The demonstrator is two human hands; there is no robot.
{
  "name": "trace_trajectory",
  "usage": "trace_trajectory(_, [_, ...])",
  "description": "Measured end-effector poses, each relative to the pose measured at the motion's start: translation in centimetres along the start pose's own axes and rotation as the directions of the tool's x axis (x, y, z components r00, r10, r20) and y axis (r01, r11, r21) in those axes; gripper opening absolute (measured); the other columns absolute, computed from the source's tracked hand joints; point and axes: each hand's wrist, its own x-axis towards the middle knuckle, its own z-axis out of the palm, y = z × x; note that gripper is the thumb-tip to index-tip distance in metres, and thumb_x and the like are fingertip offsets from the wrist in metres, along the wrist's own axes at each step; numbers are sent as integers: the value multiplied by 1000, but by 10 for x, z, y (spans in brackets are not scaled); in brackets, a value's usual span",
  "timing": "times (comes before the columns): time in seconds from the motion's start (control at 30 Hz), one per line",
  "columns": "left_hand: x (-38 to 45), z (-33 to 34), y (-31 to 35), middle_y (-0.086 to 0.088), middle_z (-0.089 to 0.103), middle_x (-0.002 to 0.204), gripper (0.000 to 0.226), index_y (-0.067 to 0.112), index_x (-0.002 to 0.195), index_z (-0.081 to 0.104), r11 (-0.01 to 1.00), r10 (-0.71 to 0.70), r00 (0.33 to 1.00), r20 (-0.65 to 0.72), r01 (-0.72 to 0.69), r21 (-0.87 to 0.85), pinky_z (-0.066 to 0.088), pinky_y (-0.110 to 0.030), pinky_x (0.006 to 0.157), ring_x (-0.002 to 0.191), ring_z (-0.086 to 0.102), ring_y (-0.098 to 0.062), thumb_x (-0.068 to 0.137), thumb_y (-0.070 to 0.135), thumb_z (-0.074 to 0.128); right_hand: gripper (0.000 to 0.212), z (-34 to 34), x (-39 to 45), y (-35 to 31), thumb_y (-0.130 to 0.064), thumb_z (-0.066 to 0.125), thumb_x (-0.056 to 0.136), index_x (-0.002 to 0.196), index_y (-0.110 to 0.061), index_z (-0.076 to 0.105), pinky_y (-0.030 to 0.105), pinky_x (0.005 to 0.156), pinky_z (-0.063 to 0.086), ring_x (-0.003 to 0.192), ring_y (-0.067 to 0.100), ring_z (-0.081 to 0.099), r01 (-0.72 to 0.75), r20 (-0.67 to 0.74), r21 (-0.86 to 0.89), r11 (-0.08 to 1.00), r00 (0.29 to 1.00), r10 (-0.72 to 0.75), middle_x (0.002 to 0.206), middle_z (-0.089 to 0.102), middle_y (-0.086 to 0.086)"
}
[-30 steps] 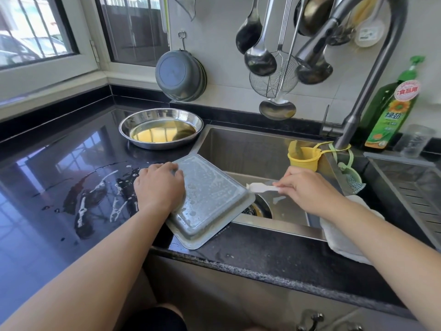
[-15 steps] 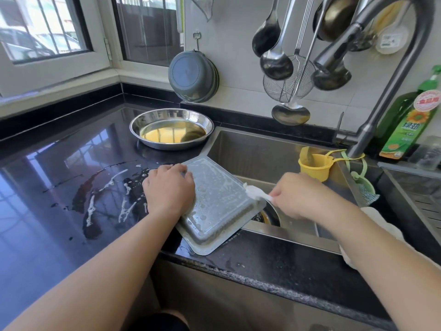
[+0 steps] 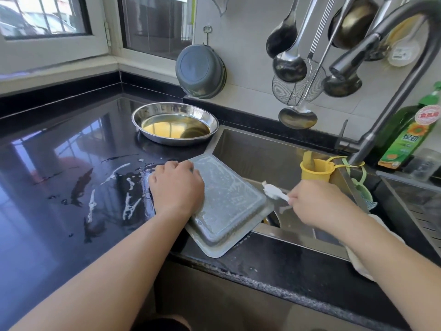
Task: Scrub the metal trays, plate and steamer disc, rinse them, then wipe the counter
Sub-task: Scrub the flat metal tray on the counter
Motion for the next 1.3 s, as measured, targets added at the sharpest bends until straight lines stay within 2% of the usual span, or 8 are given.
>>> trace_trajectory(0.17, [1,5,-2,-2,59,132,33,32,124,65,1000,20,999,-28,-20,14,28,-44,109,125,46,-30,102,39,41,35,-14,28,-11,-20,53,100,69,-13,64,31,56,29,60,16,34,52,187,134,990,979,-77,63,46,3])
trace_trajectory(0.27, [3,7,-3,-2,59,131,33,32,122,65,999,27,999,-33,-26,31,27,-44,109,125,46,-30,102,40,40,38,-20,60,-32,-21,59,95,58,-19,55,28,57,35,60,19,39,56,169,250,967,980,-101,60,47,-3])
trace_trajectory(0.47, [2,10,-3,-2,61,127,30,30,119,66,999,46,997,-68,-45,29,29,-45,106,121,48,-31,102,38,43,28,-27,135,-109,-33,66,94,114,-15,75,39,89,57,93,24,66,144,19,233,962,988,-152,112,72,6])
trace_trajectory(0.57, [3,13,-5,-4,64,120,26,27,112,69,999,45,995,-88,-43,25,33,-47,103,116,52,-32,99,36,48,31,-32,153,-132,-36,65,94,116,-17,75,42,94,56,98,25,66,208,-9,190,959,978,-210,115,73,2])
trace_trajectory(0.93, [4,5,-5,-4,58,136,31,29,121,67,1000,16,1000,2,-16,-10,27,-48,116,128,45,-32,101,33,44,42,-36,77,-74,-26,56,97,58,-37,69,32,58,48,72,27,61,136,-2,-11,991,991,-136,78,64,2])
trace_trajectory(1.07, [20,-24,-17,-12,60,133,31,20,119,65,991,75,967,242,-45,-127,41,-42,104,123,50,-37,95,17,46,38,-43,47,-86,-31,51,103,136,-48,59,39,88,55,109,32,64,236,-63,21,972,970,-234,133,64,5])
trace_trajectory(1.17, [21,-47,-51,-8,60,137,42,21,140,55,979,161,946,283,-117,-168,44,-40,100,127,53,-31,101,15,44,38,-46,44,-100,-24,46,104,131,-47,62,46,92,55,106,35,63,264,-40,-9,964,964,-264,128,64,8])
trace_trajectory(1.3, [8,-49,-89,-1,63,122,22,18,120,57,956,281,937,208,-291,19,40,-36,97,121,53,-25,103,25,45,49,-42,59,-124,-14,44,99,134,-43,59,44,87,56,102,35,62,226,-24,-62,972,973,-227,126,61,9])
